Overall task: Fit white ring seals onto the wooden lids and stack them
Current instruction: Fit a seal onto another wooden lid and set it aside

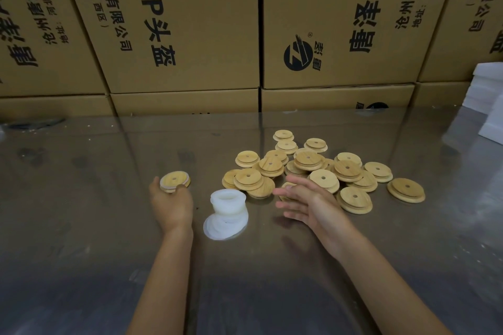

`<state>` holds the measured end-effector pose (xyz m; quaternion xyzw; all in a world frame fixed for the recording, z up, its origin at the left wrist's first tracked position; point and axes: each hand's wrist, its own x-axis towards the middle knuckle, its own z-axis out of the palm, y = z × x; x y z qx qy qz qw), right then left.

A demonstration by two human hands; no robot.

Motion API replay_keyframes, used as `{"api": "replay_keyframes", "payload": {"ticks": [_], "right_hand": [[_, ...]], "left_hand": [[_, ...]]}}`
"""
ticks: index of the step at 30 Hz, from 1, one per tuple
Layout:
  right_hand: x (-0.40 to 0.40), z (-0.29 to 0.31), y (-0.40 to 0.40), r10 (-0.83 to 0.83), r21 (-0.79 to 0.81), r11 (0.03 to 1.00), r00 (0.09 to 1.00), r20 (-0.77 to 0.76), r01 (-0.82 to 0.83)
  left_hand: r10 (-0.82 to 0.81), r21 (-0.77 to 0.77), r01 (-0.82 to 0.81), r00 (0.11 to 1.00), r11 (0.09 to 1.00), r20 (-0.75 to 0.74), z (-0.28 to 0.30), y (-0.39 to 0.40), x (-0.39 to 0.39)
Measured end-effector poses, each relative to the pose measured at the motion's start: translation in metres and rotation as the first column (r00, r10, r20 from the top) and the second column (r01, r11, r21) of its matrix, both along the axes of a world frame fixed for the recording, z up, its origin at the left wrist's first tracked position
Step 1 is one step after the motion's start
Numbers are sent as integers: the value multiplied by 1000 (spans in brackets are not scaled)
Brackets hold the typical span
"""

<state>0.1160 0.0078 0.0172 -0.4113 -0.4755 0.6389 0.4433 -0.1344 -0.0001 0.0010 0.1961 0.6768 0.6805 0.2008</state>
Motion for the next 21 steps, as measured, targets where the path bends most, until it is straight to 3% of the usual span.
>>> {"api": "replay_keyframes", "payload": {"ticks": [4, 7, 10, 13, 16, 21], "right_hand": [[-1, 2, -2, -8, -3, 1000, 1000, 17, 8], [-2, 4, -4, -15, 0, 1000, 999, 29, 15], [-3, 4, -6, -21, 5, 1000, 999, 42, 21], [-4, 5, -8, -23, 3, 1000, 999, 43, 23], [-5, 6, -8, -26, -4, 1000, 999, 43, 27], [-6, 7, -10, -26, -12, 1000, 998, 59, 27]], "left_hand": [[-58, -61, 45, 974, 997, -221, 8, -5, 17], [-188, -95, 162, 875, 982, -446, 13, -11, 34], [-313, -169, 275, 652, 946, -690, 14, -13, 50], [-359, -270, 269, 374, 924, -855, 9, -13, 64], [-388, -338, 252, 183, 907, -903, 2, -13, 73], [-495, -484, 124, 76, 866, -866, -3, -10, 73]]}}
